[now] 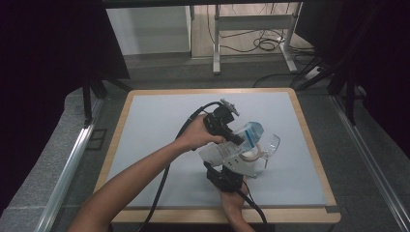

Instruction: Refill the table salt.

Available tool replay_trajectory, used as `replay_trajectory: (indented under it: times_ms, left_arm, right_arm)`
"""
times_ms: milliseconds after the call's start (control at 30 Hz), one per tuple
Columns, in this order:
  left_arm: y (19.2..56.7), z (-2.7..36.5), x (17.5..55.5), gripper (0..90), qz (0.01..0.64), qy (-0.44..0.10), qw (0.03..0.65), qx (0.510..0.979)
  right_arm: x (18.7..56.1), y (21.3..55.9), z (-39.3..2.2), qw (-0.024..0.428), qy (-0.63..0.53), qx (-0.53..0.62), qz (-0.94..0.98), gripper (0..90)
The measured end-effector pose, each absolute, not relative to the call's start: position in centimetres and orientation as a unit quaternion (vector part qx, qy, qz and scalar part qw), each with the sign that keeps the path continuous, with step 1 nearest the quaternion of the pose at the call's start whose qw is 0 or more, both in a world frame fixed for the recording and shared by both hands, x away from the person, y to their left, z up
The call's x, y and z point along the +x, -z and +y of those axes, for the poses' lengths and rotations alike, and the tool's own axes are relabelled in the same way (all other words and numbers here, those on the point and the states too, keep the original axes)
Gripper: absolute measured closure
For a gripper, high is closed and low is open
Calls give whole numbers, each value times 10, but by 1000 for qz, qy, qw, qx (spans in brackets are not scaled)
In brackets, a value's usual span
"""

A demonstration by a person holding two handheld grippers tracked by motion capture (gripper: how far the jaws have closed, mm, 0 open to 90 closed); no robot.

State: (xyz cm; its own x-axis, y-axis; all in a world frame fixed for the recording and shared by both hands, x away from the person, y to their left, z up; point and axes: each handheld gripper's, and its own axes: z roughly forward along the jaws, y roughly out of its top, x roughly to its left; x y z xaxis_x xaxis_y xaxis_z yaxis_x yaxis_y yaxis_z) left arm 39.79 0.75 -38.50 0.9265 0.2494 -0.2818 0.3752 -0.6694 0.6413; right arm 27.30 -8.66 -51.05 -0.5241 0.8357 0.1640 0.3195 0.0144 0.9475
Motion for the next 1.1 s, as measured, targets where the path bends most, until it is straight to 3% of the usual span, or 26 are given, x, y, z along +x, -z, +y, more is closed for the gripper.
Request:
replay_trajectory:
  times_ms: [400,1100]
  left_arm:
    - [390,24,394,894,182,85,403,893]
    - [395,50,377,895,193,33,462,865]
  right_arm:
    - [274,517,-91,228,-529,440,689,518]
    - [277,522,-98,230,-506,445,702,512]
